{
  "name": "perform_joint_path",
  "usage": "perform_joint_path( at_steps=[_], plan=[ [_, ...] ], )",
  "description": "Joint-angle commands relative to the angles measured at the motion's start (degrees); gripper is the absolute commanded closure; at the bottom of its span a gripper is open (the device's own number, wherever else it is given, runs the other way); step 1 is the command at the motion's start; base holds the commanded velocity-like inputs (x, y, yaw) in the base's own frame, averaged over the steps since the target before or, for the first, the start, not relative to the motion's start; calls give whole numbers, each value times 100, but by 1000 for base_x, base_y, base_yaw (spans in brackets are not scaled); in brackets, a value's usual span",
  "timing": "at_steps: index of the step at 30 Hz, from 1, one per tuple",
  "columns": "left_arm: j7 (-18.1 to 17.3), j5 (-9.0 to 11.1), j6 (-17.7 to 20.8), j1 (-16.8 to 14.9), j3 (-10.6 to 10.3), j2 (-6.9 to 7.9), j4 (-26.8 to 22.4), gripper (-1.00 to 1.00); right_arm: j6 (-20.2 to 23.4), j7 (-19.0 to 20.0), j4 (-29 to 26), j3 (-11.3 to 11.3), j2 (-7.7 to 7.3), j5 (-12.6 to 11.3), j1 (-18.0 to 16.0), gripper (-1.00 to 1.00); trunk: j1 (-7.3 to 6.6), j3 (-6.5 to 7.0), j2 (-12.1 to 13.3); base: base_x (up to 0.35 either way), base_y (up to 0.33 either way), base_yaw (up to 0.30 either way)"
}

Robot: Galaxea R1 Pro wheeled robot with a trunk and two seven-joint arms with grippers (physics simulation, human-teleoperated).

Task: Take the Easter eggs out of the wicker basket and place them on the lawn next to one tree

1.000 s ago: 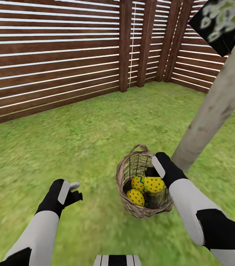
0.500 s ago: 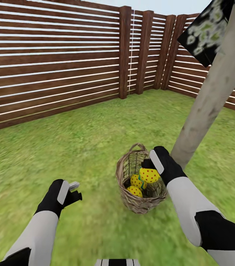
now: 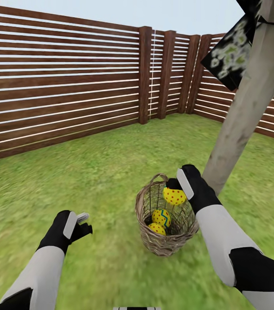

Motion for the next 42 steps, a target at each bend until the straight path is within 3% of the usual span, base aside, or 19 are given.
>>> perform_joint_path(
  at_steps=[1,6,20,25,36,42],
  plan=[
    [52,60,12,-3,27,2,-8,-100,12,-60,-11,13,-23,-63,-3,100,-3,17,0,0,0,0],
    [54,55,0,-3,35,18,-45,-100,3,-61,-13,13,-127,-62,-1,100,-6,40,1,0,0,0],
    [80,36,-255,-3,35,11,-25,-100,-1,-68,-24,17,-133,-56,15,100,-6,40,1,-174,0,0],
    [79,29,-300,-3,27,-2,13,-100,1,-70,-273,21,-124,-47,15,100,-6,40,1,-13,0,0],
    [74,43,-310,-3,26,-11,16,-100,-59,-75,-286,49,-239,-48,23,100,-6,40,1,0,0,0],
    [79,33,-627,-3,26,-13,52,-100,-59,-82,-287,46,-252,-44,32,100,-6,40,1,-141,-1,0]
  ],
)
